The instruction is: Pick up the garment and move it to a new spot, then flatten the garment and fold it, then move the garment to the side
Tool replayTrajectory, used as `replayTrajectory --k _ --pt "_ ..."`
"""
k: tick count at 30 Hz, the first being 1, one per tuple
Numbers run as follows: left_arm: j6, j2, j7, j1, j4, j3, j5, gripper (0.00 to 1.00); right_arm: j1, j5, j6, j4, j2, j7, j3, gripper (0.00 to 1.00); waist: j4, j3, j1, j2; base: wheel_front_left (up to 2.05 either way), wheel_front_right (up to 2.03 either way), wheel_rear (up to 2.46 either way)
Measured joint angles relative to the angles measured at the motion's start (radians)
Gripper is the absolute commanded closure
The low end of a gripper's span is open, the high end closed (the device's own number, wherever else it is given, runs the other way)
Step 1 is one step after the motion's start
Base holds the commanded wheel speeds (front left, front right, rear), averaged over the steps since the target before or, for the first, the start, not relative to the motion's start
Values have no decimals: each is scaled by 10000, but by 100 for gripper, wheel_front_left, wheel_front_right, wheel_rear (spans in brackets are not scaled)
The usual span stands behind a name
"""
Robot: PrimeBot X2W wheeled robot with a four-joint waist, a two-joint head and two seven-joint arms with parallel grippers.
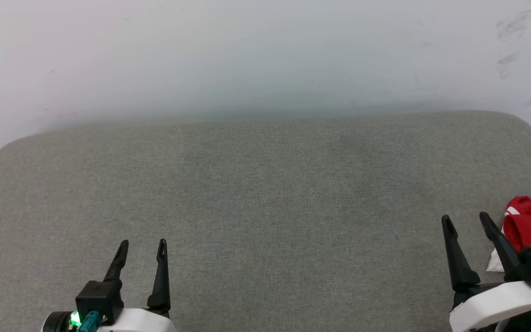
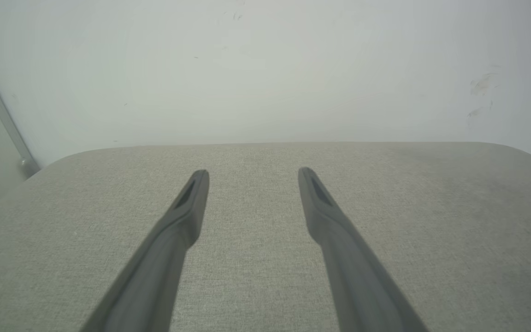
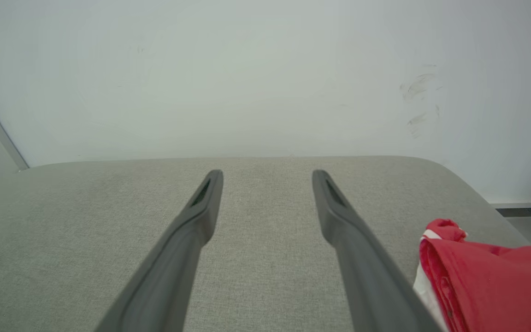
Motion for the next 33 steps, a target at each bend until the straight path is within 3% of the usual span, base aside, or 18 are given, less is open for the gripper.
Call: replayTrajectory --k 13,14,18,33 --pt "-21 -12 0 16 13 4 -186 0 0 -69 0 -146 98 54 -23 0 32 17 1 0 0 0 0" --pt "-52 -15 4 18 29 -4 -192 100 4 -69 0 -130 105 54 -29 100 47 15 1 0 0 0 0" --pt "-94 -228 54 187 276 -71 -305 100 84 67 0 221 115 54 -12 100 52 20 2 0 0 0 0" --pt "-976 -790 704 83 694 861 -2506 100 -53 2894 0 940 140 174 -107 100 111 59 2 0 0 0 0"
